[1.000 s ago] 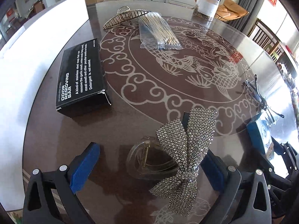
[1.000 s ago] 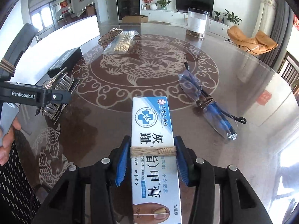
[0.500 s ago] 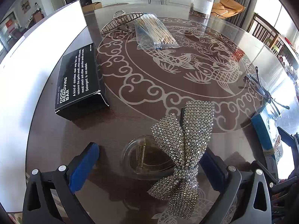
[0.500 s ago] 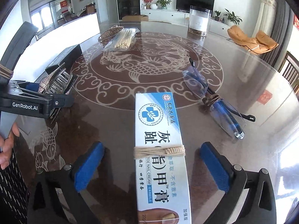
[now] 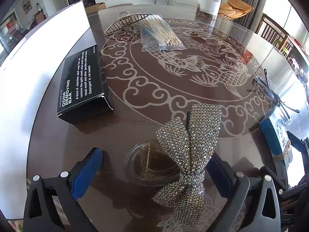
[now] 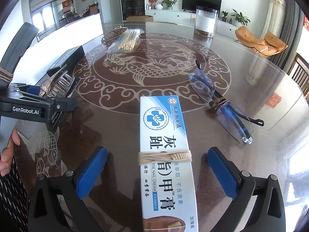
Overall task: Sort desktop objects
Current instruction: 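Grasp the rhinestone bow hair clip with the left tool while the right tool holds the box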
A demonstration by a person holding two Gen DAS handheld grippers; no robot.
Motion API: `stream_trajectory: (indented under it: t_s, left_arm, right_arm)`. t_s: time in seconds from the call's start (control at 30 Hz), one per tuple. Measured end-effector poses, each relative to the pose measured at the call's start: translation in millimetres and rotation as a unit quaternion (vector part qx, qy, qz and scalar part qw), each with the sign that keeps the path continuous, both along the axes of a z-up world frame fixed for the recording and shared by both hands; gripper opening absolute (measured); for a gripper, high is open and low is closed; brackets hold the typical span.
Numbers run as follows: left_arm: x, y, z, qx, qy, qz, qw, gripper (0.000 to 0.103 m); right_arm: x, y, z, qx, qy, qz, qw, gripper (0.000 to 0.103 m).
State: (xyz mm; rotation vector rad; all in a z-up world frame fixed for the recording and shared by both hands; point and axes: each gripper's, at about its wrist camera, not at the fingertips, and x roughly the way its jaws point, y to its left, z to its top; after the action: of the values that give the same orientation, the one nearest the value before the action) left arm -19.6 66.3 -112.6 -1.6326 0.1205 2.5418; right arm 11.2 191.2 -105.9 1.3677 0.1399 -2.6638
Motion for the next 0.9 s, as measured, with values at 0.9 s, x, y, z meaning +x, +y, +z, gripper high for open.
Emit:
stream_trajectory:
  t_s: [0.9]
  left_arm:
    - [-1.0,-3.0,2.3,0.003,0.012,-0.006,0.9999,0.103]
  right_arm:
    - [-0.9,0.0,-0.6,0.0,0.0,-0.002,1.0,0.103]
